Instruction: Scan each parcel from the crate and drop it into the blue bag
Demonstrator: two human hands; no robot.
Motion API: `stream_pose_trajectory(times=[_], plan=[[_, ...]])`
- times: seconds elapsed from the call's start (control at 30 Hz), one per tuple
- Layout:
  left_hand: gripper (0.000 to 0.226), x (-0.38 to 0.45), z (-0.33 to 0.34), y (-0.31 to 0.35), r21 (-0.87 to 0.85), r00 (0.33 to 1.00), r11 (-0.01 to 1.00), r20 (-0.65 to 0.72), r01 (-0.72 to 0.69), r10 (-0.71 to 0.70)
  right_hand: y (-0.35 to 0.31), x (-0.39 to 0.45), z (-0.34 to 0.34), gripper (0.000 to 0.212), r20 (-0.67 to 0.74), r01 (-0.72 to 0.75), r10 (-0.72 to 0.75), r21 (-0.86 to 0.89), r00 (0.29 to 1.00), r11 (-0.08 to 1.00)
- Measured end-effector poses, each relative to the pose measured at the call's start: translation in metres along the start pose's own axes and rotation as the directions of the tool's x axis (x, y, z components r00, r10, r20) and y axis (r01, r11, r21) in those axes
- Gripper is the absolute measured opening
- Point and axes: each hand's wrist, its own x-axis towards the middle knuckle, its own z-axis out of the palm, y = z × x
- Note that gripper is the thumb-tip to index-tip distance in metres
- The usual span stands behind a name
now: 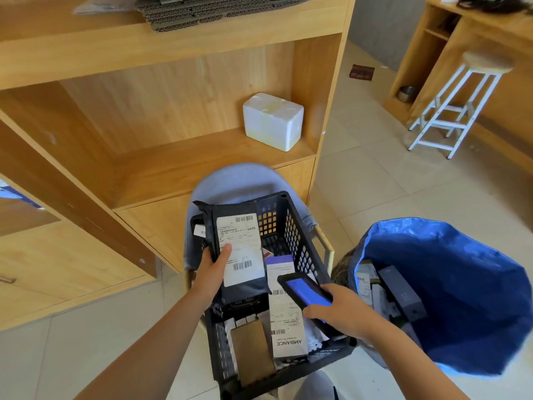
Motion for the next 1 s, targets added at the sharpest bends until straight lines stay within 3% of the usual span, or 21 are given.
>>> stream_pose_trajectory(times=[0.17, 0.53, 0.63, 0.87, 1.0], plan=[[0.054, -0.004, 0.046, 0.017, -0.011, 0.985, 0.999, 0.169, 0.038, -0.036, 0.041, -0.008, -0.017, 0.041, -0.123, -0.106, 0.115, 0.078, 0.986, 0.991], [0.044, -0.009, 0.230, 0.031, 0.275, 0.918, 0.961, 0.386, -0.021, -0.090, 0.176, -0.028, -0.097, 0.039, -0.223, -0.316, 0.396, 0.321, 0.891, 0.893], [0.051, -0.005, 0.293, 0.023, 0.323, 0.886, 0.946, 0.441, -0.012, -0.139, 0.221, -0.028, -0.132, 0.038, -0.238, -0.353, 0.463, 0.388, 0.854, 0.851], [0.060, 0.006, 0.430, -0.017, 0.433, 0.830, 0.899, 0.474, 0.071, -0.294, 0.322, -0.014, -0.202, 0.058, -0.207, -0.455, 0.584, 0.447, 0.785, 0.770], [0.071, 0.030, 0.483, -0.065, 0.633, 0.832, 0.766, 0.362, 0.111, -0.420, 0.369, 0.007, -0.224, 0.057, -0.203, -0.492, 0.631, 0.467, 0.749, 0.735]])
